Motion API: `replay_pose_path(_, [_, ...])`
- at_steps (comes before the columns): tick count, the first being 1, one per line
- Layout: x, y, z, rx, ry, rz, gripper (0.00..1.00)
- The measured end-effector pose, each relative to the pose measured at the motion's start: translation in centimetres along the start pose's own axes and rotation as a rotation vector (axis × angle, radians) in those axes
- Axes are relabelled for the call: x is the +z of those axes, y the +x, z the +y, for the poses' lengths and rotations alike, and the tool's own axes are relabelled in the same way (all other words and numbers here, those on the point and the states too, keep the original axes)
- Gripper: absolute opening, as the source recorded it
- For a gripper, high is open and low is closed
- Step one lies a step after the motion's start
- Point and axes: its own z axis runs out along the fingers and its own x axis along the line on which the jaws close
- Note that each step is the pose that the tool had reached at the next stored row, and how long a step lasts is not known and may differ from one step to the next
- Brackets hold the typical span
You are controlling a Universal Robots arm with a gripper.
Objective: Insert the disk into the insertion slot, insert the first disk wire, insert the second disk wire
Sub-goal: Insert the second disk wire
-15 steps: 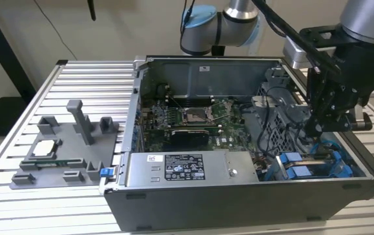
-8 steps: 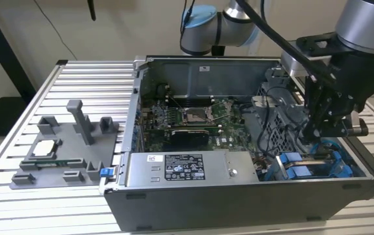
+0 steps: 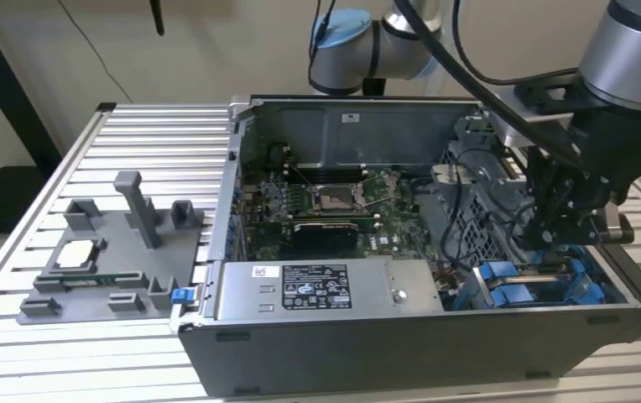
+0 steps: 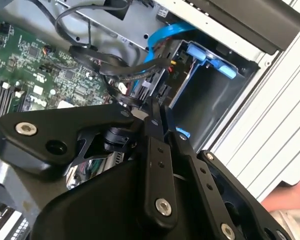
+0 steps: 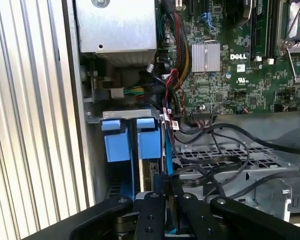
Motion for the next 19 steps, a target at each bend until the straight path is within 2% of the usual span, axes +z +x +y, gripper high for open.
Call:
replay_pose_path(6, [0.88,0.14,-0.40,-0.001,0.0057,-0.0004,0.00])
replay_pose_path(13, [1.33,0.53,-0.36,-0.003,0.0306,-0.0026,0.00])
replay_pose_path(19, [1.37,0.53,-0.33,-0.003,0.0312,-0.0027,0.00])
